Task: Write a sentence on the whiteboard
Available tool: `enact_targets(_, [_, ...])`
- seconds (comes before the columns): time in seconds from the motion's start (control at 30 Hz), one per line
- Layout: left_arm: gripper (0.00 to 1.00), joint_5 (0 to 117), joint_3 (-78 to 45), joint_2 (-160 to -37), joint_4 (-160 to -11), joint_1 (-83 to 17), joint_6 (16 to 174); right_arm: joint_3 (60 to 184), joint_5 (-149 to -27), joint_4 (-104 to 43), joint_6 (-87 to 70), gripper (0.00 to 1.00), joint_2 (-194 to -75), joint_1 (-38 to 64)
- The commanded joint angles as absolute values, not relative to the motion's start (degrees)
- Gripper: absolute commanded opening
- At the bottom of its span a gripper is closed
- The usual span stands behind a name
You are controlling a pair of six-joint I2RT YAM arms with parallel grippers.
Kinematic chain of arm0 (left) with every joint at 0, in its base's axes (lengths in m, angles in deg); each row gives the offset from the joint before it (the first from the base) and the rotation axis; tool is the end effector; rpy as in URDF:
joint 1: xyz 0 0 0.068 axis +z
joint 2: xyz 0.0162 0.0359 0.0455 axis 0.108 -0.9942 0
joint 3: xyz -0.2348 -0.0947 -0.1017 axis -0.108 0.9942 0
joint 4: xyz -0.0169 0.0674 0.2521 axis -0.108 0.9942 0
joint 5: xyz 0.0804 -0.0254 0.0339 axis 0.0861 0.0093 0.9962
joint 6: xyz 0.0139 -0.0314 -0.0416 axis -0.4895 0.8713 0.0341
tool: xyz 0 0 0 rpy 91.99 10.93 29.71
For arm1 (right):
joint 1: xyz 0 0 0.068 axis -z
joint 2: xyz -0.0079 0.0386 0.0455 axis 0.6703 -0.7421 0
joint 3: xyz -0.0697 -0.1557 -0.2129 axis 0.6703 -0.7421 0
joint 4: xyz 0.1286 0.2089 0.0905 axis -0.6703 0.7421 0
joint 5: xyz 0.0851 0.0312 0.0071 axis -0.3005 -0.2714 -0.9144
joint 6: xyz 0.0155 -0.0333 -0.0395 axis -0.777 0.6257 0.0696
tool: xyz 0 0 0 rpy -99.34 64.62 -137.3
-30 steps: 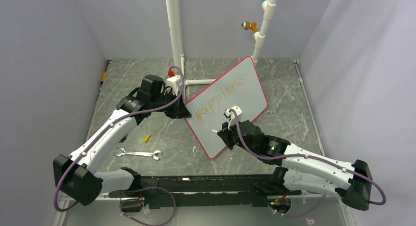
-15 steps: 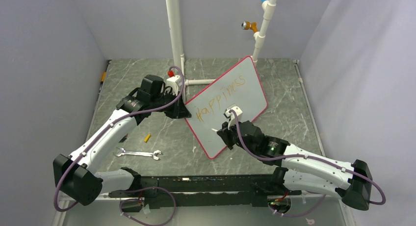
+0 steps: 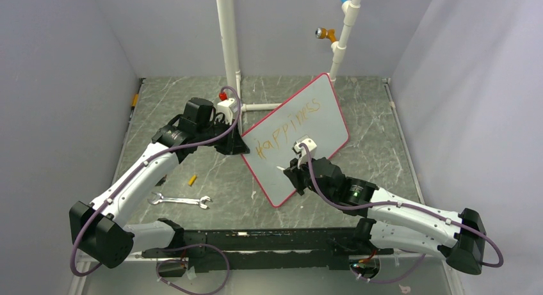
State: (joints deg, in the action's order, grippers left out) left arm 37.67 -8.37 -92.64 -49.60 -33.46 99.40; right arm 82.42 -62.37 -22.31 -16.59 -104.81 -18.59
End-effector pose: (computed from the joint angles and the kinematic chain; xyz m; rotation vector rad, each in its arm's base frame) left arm 0.2235 -0.1346 0.3292 0.5155 2.2853 -0.9629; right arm 0.1098 0.1733 0.2690 -0.5881 1.9221 0.5516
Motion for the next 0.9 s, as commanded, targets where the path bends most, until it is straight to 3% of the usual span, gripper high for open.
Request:
enact_targets(0.0, [0.0,58.07,-7.24,-94.91,-45.97,-33.0,86.12,82.13,-61.03,-26.04,-15.79,0.0,-104.52,-18.93])
enact_targets(0.87, [0.0,58.18,-7.12,-94.82,-45.93,-33.08,86.09,83.98,-59.14,-30.07,-14.77,0.0,-110.05,-18.86])
